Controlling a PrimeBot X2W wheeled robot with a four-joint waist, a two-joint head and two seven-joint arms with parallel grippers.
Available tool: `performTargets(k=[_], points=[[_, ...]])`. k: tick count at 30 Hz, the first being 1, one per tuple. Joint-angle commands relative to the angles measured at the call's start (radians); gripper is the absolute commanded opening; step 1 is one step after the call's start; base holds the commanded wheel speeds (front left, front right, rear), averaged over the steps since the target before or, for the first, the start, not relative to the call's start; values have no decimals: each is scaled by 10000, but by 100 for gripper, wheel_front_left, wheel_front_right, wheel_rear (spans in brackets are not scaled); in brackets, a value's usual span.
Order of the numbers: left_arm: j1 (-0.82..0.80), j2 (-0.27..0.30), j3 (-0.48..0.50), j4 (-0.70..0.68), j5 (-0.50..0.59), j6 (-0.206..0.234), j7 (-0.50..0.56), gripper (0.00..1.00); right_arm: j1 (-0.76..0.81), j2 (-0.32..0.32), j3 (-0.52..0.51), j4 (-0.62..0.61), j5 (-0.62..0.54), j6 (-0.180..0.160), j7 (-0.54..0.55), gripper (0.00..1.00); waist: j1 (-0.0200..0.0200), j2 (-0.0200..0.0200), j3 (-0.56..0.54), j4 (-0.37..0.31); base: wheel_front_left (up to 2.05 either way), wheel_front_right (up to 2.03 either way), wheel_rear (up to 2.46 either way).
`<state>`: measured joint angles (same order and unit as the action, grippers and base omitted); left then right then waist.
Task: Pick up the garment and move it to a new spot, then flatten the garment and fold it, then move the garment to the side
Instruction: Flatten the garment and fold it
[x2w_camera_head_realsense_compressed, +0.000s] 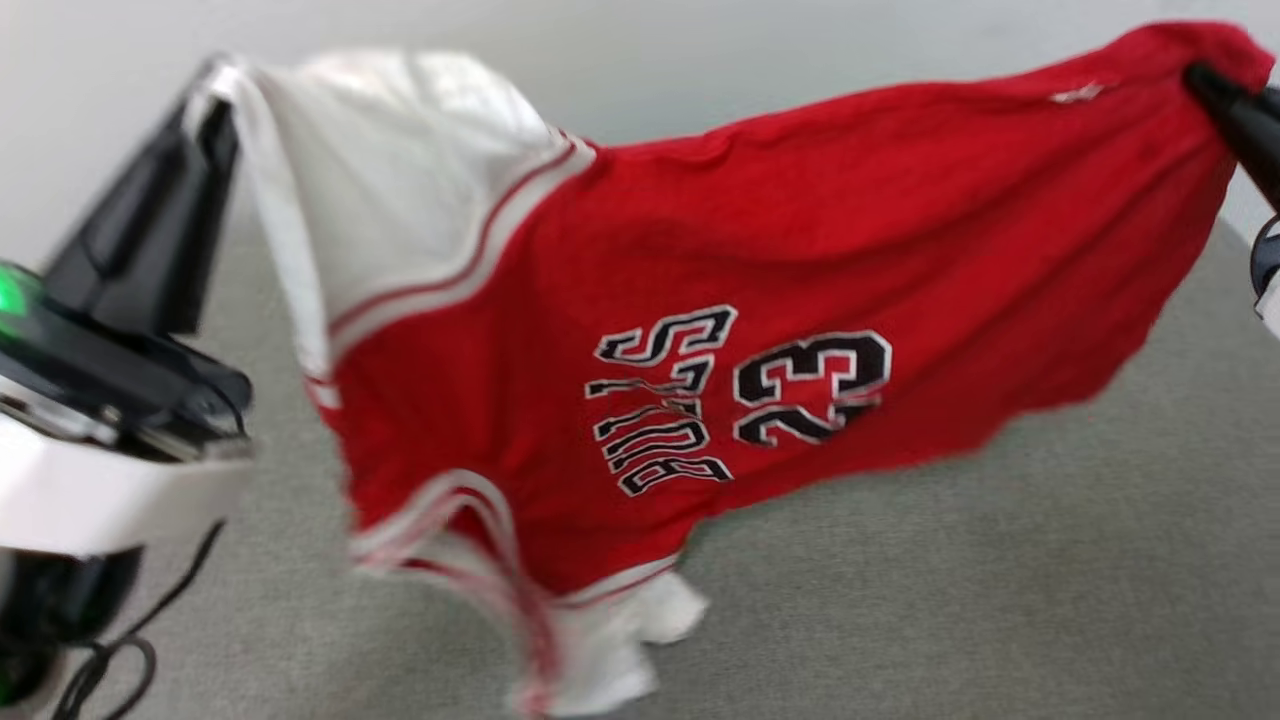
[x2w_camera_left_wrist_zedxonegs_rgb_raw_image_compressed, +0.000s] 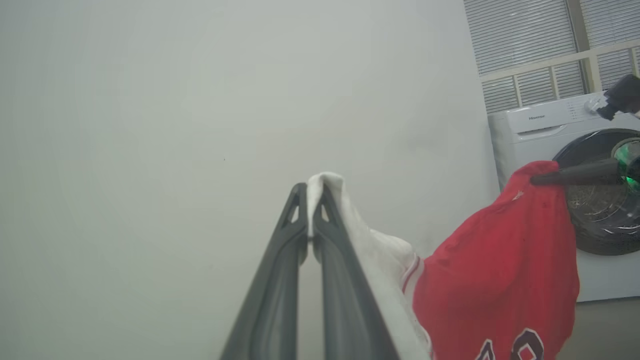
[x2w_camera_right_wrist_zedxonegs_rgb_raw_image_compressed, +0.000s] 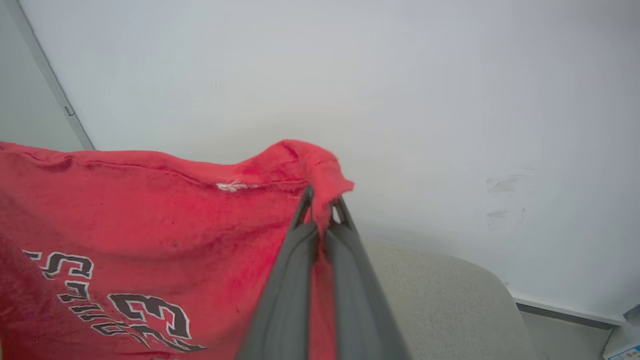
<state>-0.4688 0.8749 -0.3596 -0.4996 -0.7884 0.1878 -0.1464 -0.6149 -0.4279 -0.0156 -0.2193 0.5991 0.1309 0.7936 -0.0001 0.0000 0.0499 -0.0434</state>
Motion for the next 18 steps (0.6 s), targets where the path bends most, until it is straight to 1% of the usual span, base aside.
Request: performTargets(k=[1,7,11,18], points=[[-226,47,135,-48,-84,4,14,0,-121,66,21,-108,25,-4,-104,0,1,0,-140,-232,0,0,0],[-1415,194,747,-70,-405,-78,299,0,-333,260,-335,-530,79,-4,-493,0,1,0,-101,-596,0,0,0],[-2199,239,961,90,-633,-294,486,0,-521,413,-500,-718,-2,-4,-631,0,1,0,91,-752,0,0,0],[-3341,184,1166,611,-946,-487,769,0,-1004,630,-676,-874,-13,-4,-820,0,1,0,685,-957,0,0,0]])
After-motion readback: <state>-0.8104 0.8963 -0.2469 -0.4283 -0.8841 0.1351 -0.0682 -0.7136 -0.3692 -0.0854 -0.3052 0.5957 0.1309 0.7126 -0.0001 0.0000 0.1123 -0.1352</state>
